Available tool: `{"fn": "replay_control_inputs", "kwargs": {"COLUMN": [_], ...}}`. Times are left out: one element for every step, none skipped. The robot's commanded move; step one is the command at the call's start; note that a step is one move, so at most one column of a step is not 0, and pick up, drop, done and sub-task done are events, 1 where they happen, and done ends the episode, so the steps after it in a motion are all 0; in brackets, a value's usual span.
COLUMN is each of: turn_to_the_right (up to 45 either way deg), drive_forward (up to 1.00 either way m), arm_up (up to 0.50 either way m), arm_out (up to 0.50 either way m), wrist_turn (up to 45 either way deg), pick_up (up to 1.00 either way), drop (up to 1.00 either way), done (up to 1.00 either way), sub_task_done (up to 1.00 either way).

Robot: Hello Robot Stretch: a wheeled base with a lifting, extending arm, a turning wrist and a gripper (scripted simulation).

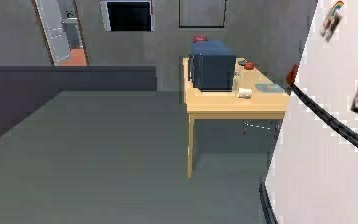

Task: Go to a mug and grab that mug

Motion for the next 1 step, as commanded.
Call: {"fn": "replay_control_inputs", "kwargs": {"turn_to_the_right": [3.0], "drive_forward": [0.00], "arm_up": [0.00], "arm_out": [0.00], "wrist_turn": [0.0], "pick_up": [0.00], "drop": [0.00], "done": [0.00], "sub_task_done": [0.00]}}
